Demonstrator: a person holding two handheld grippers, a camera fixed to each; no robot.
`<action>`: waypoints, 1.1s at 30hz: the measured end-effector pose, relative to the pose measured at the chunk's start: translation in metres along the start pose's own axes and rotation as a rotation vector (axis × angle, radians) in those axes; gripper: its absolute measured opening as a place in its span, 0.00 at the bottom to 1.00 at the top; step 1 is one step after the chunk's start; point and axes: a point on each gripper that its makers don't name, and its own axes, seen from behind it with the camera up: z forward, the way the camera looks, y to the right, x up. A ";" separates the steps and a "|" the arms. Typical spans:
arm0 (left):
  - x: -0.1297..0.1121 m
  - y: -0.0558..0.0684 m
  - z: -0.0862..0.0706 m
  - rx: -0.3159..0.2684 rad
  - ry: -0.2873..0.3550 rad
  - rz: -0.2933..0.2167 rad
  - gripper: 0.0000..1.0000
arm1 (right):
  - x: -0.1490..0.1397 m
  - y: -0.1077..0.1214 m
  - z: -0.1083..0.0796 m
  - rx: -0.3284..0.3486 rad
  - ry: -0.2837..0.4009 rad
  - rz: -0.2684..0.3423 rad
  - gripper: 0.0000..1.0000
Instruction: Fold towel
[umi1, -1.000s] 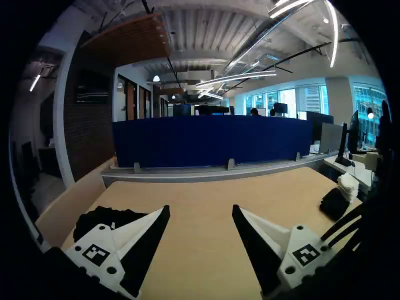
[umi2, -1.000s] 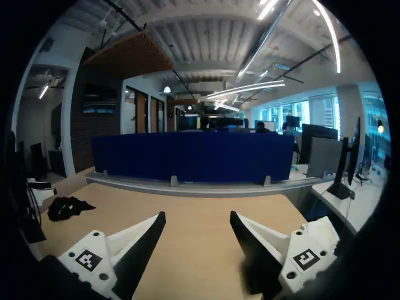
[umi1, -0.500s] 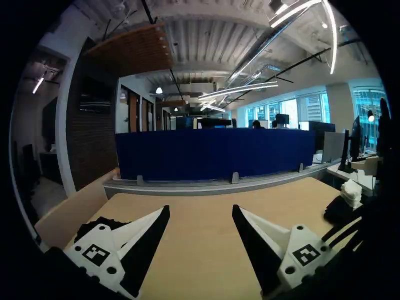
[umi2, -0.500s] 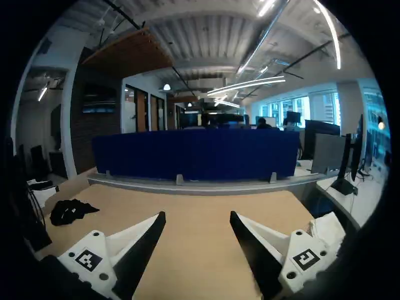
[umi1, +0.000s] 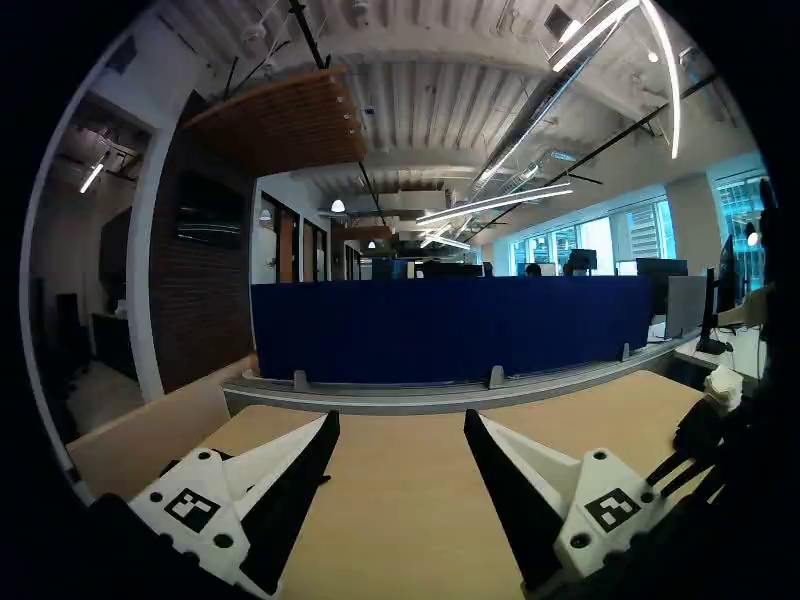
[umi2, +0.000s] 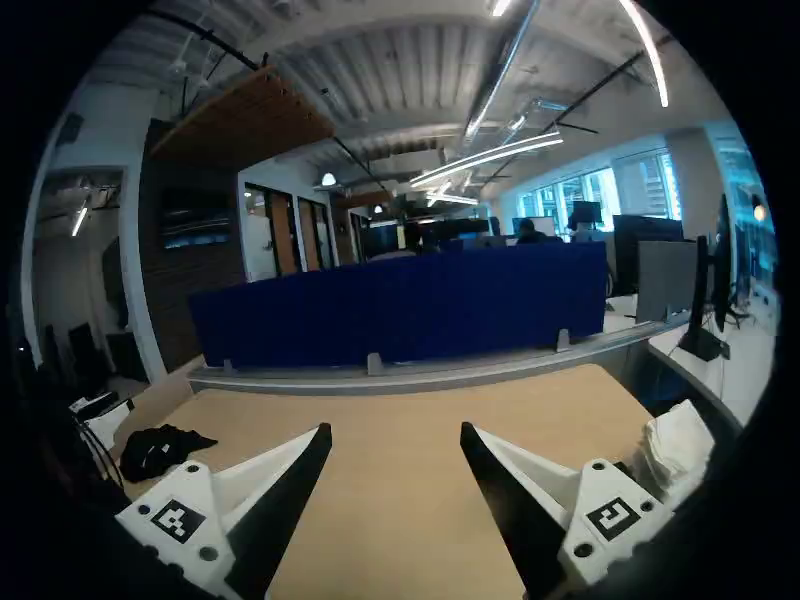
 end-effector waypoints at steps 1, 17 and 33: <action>-0.003 0.000 0.001 -0.001 0.001 0.000 0.92 | 0.001 -0.001 0.002 0.002 0.002 0.000 1.00; -0.084 -0.011 0.004 0.003 0.019 -0.004 0.92 | -0.019 -0.015 0.025 0.002 0.010 -0.035 1.00; -0.146 -0.026 0.010 0.023 0.032 -0.081 0.92 | -0.053 -0.033 0.051 0.025 0.005 -0.092 1.00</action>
